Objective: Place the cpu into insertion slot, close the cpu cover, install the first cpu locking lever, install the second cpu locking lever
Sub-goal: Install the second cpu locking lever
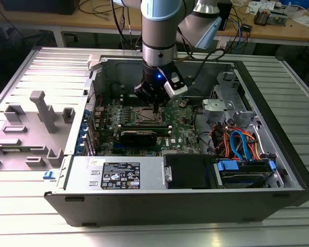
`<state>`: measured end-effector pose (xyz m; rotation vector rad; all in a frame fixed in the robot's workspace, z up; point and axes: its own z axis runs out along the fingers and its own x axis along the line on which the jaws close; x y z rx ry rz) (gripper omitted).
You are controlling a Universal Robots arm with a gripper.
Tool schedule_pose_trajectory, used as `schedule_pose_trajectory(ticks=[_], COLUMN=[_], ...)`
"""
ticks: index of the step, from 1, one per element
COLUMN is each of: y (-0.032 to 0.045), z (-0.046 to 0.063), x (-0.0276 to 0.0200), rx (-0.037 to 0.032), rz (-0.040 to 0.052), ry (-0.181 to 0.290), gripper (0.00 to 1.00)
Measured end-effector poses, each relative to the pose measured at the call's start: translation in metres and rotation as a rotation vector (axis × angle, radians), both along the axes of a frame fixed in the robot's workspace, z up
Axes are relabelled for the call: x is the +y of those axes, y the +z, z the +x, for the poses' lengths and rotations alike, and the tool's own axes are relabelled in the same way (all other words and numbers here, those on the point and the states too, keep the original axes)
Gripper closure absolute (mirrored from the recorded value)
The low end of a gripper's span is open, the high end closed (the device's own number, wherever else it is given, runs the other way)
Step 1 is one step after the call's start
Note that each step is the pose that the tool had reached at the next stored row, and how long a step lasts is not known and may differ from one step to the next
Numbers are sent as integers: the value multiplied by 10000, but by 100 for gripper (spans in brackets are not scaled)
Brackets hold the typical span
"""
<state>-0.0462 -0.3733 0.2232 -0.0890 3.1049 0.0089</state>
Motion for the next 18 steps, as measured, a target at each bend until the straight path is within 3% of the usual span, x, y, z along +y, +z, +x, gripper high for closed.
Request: schedule_pose_trajectory(ticks=[4,12,18], y=[34,40,114], z=[0,0,0], x=[1,-80,-91], rx=[-3,-1,-2], rz=[4,0,4], ry=[0,0,0], gripper=[89,89,89])
